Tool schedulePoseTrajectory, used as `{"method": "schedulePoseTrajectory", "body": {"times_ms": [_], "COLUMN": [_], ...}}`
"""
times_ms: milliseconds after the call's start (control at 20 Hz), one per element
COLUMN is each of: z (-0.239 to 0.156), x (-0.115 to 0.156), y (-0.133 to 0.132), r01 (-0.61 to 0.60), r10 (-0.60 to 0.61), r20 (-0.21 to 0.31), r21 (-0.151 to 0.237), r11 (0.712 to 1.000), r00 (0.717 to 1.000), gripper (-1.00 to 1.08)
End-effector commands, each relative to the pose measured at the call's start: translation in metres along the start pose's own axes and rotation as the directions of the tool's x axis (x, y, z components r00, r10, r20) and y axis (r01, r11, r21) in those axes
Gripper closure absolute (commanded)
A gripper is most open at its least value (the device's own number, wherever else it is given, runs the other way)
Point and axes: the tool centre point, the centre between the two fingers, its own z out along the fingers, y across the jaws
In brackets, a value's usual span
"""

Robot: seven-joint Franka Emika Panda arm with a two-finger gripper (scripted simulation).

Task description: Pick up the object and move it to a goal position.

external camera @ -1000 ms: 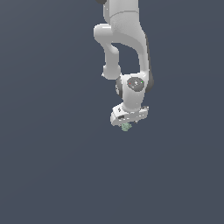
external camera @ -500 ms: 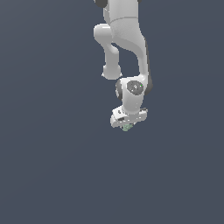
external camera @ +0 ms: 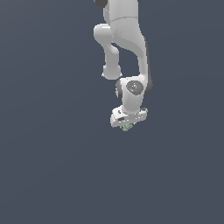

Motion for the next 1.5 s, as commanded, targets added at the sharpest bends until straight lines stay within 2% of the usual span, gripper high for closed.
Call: {"method": "schedulePoseTrajectory", "body": {"times_ms": [0, 300, 550, 1450], "z": [-0.003, -0.022, -0.052, -0.220], "x": [-0.001, -0.007, -0.017, -0.070], "y": [0.002, 0.019, 0.044, 0.184], "r01": [0.000, 0.000, 0.000, 0.001], "r10": [0.000, 0.000, 0.000, -0.001], "r20": [0.000, 0.000, 0.000, -0.002], "r21": [0.000, 0.000, 0.000, 0.004], "r11": [1.000, 1.000, 1.000, 1.000], "r00": [1.000, 1.000, 1.000, 1.000], "gripper": [1.08, 1.08, 1.08, 1.08]}}
